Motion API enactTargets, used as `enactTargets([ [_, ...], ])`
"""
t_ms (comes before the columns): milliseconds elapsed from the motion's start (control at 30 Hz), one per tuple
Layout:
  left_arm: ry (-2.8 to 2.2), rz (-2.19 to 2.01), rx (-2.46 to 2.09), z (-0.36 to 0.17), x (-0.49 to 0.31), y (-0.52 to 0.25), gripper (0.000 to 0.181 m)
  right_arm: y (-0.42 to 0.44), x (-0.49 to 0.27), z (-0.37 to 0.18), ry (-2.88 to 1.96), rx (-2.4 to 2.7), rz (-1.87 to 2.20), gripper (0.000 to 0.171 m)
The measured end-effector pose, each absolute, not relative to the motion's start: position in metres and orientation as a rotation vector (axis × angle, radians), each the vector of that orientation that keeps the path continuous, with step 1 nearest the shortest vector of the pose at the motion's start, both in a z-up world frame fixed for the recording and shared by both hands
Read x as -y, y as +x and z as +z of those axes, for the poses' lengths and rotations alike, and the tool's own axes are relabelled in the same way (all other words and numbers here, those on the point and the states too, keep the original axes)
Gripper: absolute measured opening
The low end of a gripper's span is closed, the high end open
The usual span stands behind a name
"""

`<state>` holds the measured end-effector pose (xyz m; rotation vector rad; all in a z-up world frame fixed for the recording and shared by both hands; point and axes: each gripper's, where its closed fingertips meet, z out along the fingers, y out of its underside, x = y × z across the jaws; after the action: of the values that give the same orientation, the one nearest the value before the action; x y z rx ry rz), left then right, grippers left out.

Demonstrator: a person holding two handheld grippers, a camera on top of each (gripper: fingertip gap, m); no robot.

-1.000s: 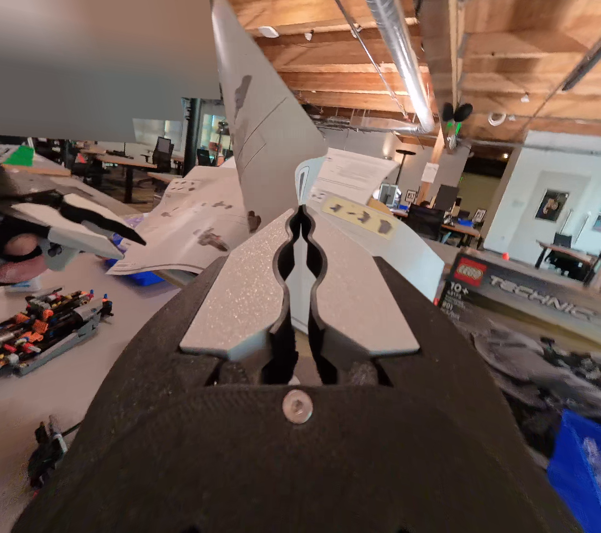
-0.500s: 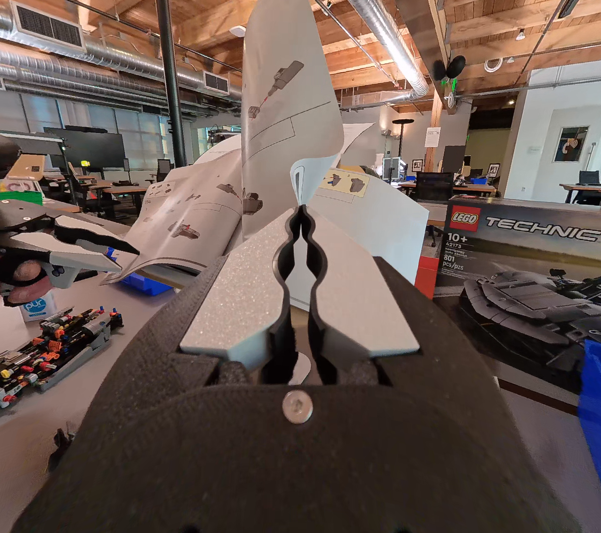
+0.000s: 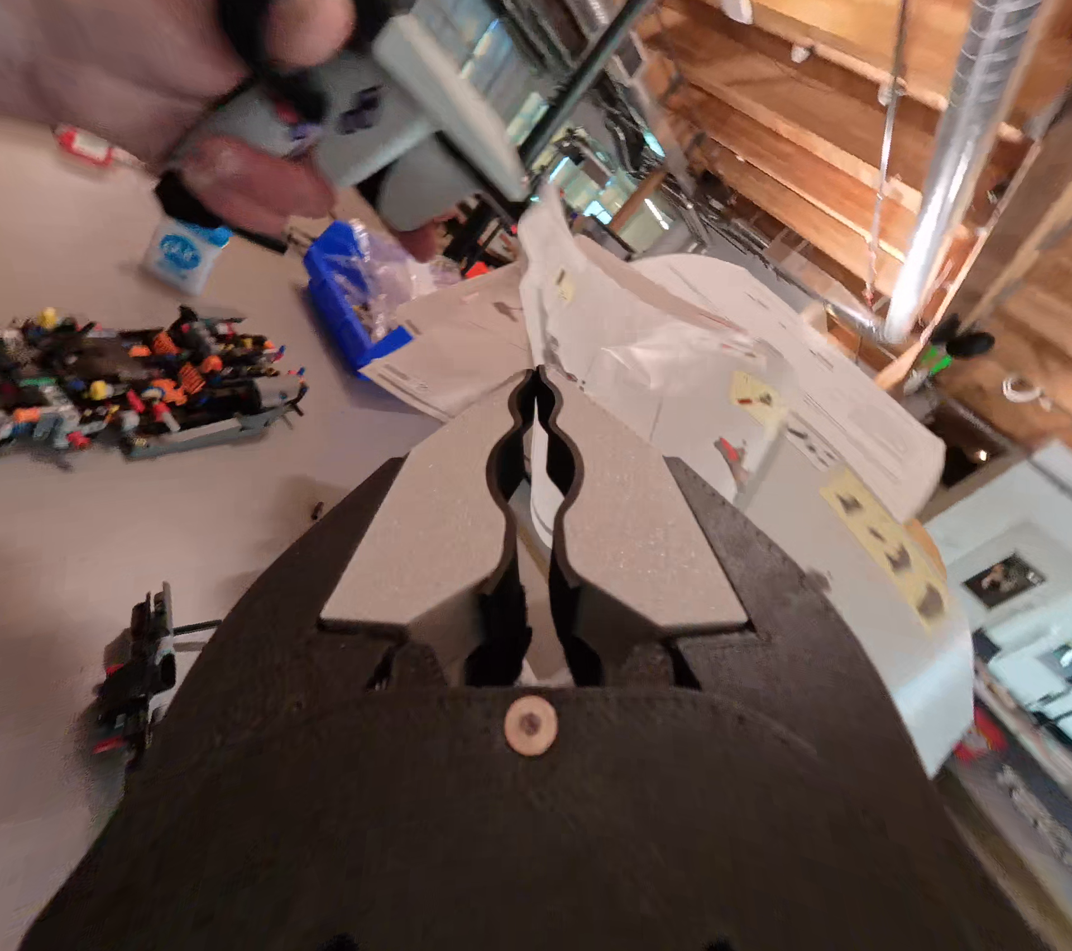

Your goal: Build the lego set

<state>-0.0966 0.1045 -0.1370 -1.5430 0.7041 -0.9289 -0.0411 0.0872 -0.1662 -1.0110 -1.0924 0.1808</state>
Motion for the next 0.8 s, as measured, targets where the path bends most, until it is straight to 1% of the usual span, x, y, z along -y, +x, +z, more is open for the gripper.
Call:
enactTargets([
  [133,-1.598,-0.956,-0.588,-0.144,-0.119,-0.119,0.052,-0.079,-0.085,-0.184,-0.967,1.215,0.1,0.0],
  [300,-1.702,-0.93,-0.543,-0.167,-0.138,-0.127,0.045,-0.099,-0.085,-0.191,-0.92,1.272,0.022,0.0],
  [367,-1.689,-0.887,-0.517,-0.166,-0.145,-0.13,0.019,-0.107,-0.083,-0.196,-0.905,1.299,0.007,0.0],
  [467,-1.695,-0.867,-0.508,-0.166,-0.152,-0.134,0.001,-0.115,-0.087,-0.2,-0.89,1.323,-0.036,0.0],
  [567,-1.695,-0.85,-0.503,-0.167,-0.158,-0.14,0.0,-0.119,-0.094,-0.206,-0.932,1.341,-0.023,0.0],
  [600,-1.694,-0.837,-0.503,-0.167,-0.161,-0.142,0.0,-0.119,-0.094,-0.205,-0.941,1.338,-0.005,0.013],
  [633,-1.697,-0.828,-0.501,-0.168,-0.163,-0.145,0.0,-0.116,-0.091,-0.202,-0.954,1.338,0.03,0.033],
  [667,-1.697,-0.821,-0.496,-0.167,-0.166,-0.15,0.0,-0.112,-0.086,-0.194,-0.959,1.331,0.092,0.043],
  [733,-1.705,-0.775,-0.492,-0.168,-0.175,-0.16,0.0,-0.093,-0.087,-0.173,-0.998,1.292,0.213,0.051],
  [800,-1.723,-0.745,-0.498,-0.17,-0.185,-0.17,0.0,-0.058,-0.114,-0.149,-1.065,1.202,0.255,0.064],
])
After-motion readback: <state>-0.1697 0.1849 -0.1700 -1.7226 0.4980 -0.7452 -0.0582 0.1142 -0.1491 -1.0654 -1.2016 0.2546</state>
